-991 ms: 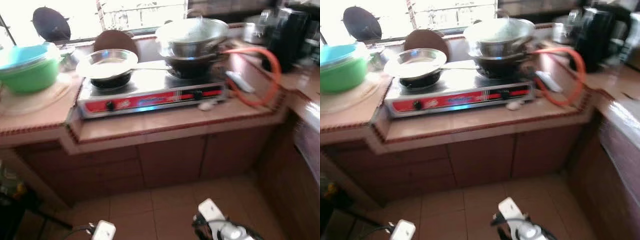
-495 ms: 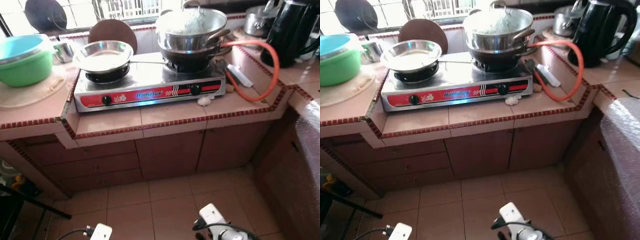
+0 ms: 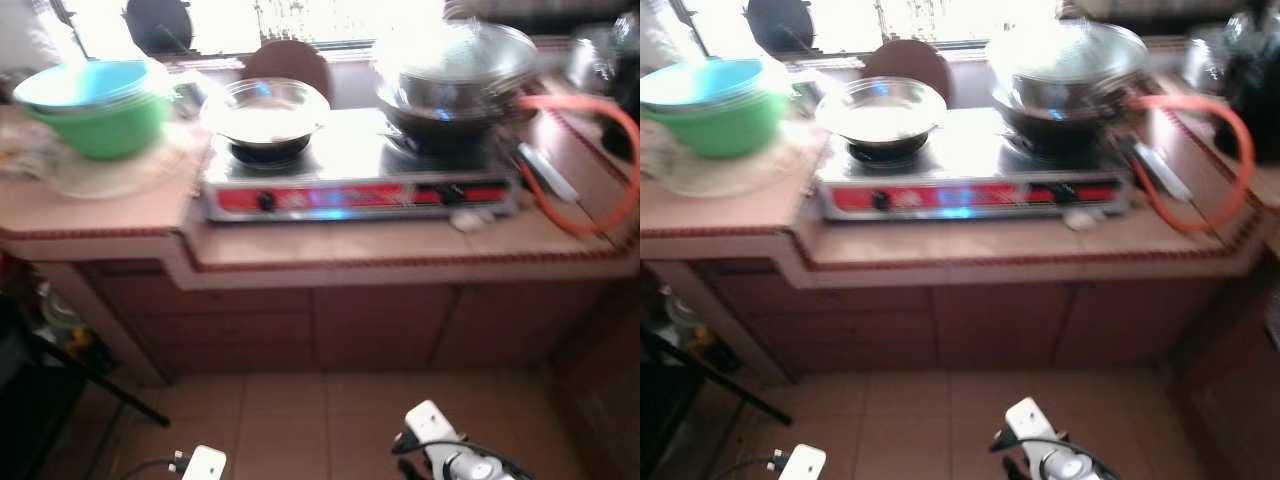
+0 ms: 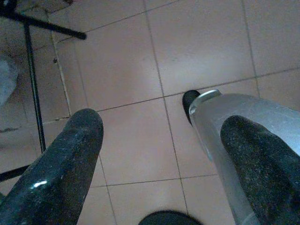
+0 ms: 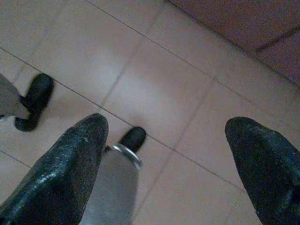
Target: Kitchen organization
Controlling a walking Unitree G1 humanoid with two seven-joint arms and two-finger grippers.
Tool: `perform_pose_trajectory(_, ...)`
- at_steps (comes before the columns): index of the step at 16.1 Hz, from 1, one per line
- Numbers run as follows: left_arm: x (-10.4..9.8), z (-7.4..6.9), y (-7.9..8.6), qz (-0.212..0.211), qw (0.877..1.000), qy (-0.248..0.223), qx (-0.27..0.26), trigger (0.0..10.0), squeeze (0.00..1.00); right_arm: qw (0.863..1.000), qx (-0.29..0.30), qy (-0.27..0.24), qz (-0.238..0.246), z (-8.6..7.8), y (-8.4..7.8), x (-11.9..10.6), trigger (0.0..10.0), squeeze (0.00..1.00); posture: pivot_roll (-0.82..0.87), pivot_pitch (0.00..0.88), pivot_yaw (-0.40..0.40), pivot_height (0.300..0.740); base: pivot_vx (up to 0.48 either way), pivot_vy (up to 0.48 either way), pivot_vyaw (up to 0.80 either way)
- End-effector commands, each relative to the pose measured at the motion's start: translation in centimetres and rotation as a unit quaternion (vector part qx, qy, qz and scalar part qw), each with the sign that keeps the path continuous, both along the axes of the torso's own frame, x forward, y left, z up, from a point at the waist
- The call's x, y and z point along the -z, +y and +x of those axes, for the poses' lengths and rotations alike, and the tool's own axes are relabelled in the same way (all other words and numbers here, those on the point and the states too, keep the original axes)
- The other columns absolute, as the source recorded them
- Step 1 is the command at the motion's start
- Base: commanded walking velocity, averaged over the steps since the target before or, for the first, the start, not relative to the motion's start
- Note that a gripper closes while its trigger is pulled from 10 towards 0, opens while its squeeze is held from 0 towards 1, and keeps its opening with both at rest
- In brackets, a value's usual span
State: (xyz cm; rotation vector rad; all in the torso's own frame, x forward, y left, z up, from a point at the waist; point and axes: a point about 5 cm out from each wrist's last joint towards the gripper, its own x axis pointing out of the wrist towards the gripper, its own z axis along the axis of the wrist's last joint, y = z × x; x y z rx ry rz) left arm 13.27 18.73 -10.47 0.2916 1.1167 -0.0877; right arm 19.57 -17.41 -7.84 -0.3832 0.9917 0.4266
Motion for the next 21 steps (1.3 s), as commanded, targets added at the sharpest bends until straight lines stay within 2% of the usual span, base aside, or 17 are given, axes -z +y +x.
perform_pose_trajectory(1,0.2,-0.7,0.5,0.009,1.0,0.012,-0.012,10.0,0.0,1.0,-0.006,0.001,0.008,0.1,0.5,0.0,10.0,0.0,-0.11,0.005,0.017,0.74,0.0,0.322,0.0)
perform_pose_trajectory(7,0.3,-1.1,0.2,0.002,1.0,0.007,-0.021,10.0,0.0,1.0,-0.012,-0.003,0.012,0.7,1.0,-0.3,10.0,0.0,-0.07,0.007,0.002,0.74,0.0,0.0,0.0)
perform_pose_trajectory(10,0.3,-0.8,-0.2,-0.004,1.0,0.004,-0.018,10.0,0.0,0.999,0.024,-0.016,0.016,1.6,0.3,-0.8,10.0,0.0,-0.04,0.022,-0.015,0.74,0.0,0.0,0.0)
perform_pose_trajectory(12,0.2,-0.7,-0.1,-0.005,1.0,0.001,-0.024,10.0,0.0,0.999,0.023,-0.019,0.013,2.1,0.1,-1.1,10.0,0.0,-0.01,0.02,-0.028,0.74,0.0,0.0,0.0)
perform_pose_trajectory(14,0.2,-1.0,0.8,0.006,0.999,-0.001,-0.033,10.0,0.0,1.0,-0.006,-0.018,0.009,2.4,0.7,-1.3,10.0,0.0,0.04,0.0,-0.06,0.74,0.0,0.0,0.0)
perform_pose_trajectory(16,0.2,-1.5,1.3,-0.003,0.994,-0.009,-0.109,10.0,0.0,0.999,-0.046,-0.018,0.008,2.8,1.5,-1.5,10.0,0.0,0.07,0.001,-0.067,0.74,0.0,0.0,0.0)
perform_pose_trajectory(17,0.3,-1.7,1.1,0.005,0.997,-0.003,-0.08,10.0,0.0,0.998,-0.062,-0.018,0.003,3.0,1.9,-1.6,10.0,0.0,0.08,0.006,-0.072,0.74,0.0,0.0,0.0)
perform_pose_trajectory(19,0.5,-2.1,0.9,0.001,0.996,-0.002,-0.095,10.0,0.0,0.997,-0.068,-0.018,0.01,3.1,2.5,-1.6,10.0,0.0,0.08,0.001,-0.072,0.74,0.0,0.0,0.0)
perform_pose_trajectory(21,0.5,-2.1,0.4,0.0,0.997,0.0,-0.073,10.0,0.0,0.997,-0.068,-0.02,0.014,3.2,2.9,-1.7,10.0,0.0,0.07,0.005,-0.062,0.74,0.0,0.0,0.0)
